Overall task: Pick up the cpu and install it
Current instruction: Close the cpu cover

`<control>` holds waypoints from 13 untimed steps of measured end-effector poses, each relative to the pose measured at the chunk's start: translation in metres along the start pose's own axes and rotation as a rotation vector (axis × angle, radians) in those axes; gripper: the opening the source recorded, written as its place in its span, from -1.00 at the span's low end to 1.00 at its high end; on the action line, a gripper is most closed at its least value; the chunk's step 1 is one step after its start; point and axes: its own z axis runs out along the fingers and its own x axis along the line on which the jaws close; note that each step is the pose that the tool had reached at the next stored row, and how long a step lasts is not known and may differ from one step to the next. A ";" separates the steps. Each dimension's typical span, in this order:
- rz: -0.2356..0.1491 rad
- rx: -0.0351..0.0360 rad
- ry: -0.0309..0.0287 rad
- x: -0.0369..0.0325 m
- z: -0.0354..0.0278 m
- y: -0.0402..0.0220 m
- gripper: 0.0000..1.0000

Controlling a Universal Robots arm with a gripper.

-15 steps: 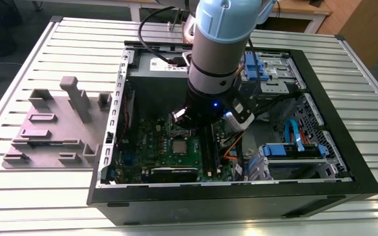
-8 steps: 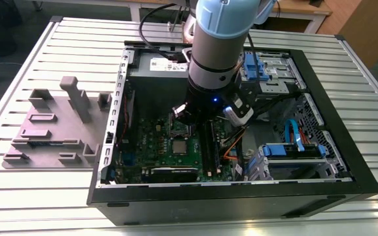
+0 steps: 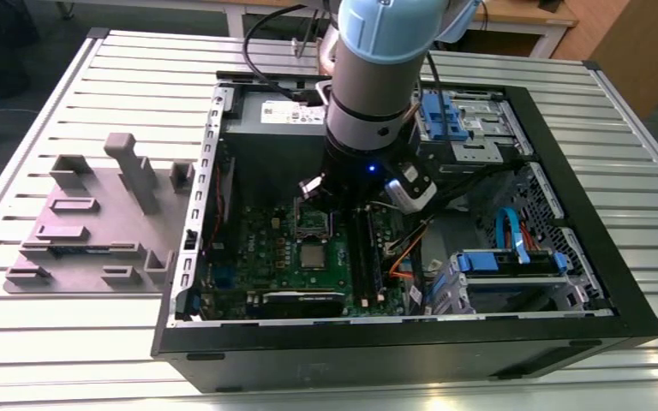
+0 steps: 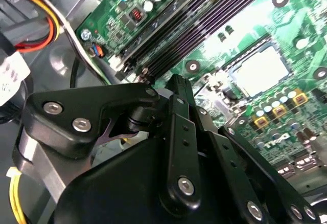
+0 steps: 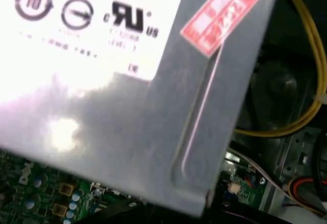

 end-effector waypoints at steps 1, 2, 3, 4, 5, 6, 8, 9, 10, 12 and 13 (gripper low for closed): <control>0.000 0.0000 -0.0002 -0.0001 0.0005 0.0018 -0.79; 0.000 -0.0001 -0.0004 0.0004 0.0008 0.0030 -0.79; 0.000 0.0000 -0.0009 0.0014 0.0010 0.0035 -0.79; 0.000 0.0003 -0.0010 0.0024 0.0009 0.0038 -0.79; 0.000 0.0004 -0.0015 0.0034 0.0010 0.0042 -0.79; 0.000 0.0007 -0.0020 0.0046 0.0010 0.0045 -0.79; 0.000 0.0009 -0.0033 0.0063 0.0011 0.0051 -0.79; -0.001 0.0010 -0.0042 0.0071 0.0012 0.0054 -0.79; -0.001 0.0011 -0.0048 0.0076 0.0014 0.0056 -0.79; -0.001 0.0016 -0.0050 0.0083 0.0013 0.0057 -0.79; -0.001 0.0018 -0.0053 0.0085 0.0013 0.0058 -0.79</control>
